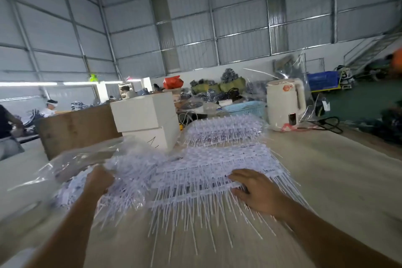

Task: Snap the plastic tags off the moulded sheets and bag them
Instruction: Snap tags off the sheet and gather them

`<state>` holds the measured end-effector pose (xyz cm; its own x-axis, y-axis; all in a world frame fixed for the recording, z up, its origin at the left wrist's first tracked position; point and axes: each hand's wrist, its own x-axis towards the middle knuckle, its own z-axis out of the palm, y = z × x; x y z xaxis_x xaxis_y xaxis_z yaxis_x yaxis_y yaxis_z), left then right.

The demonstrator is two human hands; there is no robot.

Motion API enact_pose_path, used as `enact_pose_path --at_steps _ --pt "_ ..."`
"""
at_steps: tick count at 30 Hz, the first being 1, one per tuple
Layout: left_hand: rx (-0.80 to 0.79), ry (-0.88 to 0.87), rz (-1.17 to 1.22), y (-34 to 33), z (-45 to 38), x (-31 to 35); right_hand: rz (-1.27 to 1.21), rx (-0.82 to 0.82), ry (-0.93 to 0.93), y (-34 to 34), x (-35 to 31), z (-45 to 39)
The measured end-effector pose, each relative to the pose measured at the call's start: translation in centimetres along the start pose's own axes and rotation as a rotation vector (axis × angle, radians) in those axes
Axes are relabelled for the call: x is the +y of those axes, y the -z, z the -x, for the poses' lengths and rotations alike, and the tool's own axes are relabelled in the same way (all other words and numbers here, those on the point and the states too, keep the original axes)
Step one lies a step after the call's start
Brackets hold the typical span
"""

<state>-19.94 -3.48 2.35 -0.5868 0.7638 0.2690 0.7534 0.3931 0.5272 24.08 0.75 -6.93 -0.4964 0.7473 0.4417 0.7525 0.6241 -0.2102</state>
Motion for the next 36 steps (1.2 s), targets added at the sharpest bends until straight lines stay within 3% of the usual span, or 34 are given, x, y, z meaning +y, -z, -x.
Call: enact_pose_path --at_steps 2,4,7,9,14,16,20,24,26,28,32,36 --pt "0.091 0.041 -0.092 0.5 1.5 0.0 -0.004 0.007 0.002 0.0 0.0 0.0" --pt "0.197 -0.022 -0.181 1.3 4.3 -0.4 -0.004 0.010 0.004 0.1 -0.1 0.1" --pt "0.371 -0.174 -0.107 2.1 9.6 -0.4 -0.005 -0.002 0.002 0.2 -0.4 0.0" --pt "0.468 -0.414 -0.011 1.9 13.2 0.4 -0.009 -0.007 -0.002 0.3 -0.5 0.0" --pt "0.585 -1.308 0.039 1.7 20.8 6.9 -0.008 -0.007 -0.007 0.4 -0.8 0.2" --pt "0.577 -1.426 -0.046 0.6 21.5 10.9 -0.011 0.001 -0.002 0.6 -1.0 0.2" --pt "0.385 -1.134 -0.291 -4.4 19.0 18.1 -0.023 0.005 -0.005 0.9 -1.4 0.4" --pt "-0.115 -0.672 -0.337 -9.4 12.7 18.7 -0.033 -0.005 -0.011 0.9 -1.4 0.6" --pt "-0.246 -0.505 -0.337 -11.5 10.7 16.8 -0.037 -0.004 -0.032 0.7 -1.1 0.5" --pt "-0.240 -0.431 -0.242 -13.2 9.7 14.6 -0.040 -0.003 -0.030 0.5 -0.8 0.4" --pt "-0.163 -0.441 -0.146 -13.7 9.3 14.0 -0.021 0.004 -0.023 0.2 -0.4 0.3" --pt "-0.071 -0.467 -0.203 -13.3 9.1 14.5 0.003 0.011 -0.008 0.1 -0.5 0.3"
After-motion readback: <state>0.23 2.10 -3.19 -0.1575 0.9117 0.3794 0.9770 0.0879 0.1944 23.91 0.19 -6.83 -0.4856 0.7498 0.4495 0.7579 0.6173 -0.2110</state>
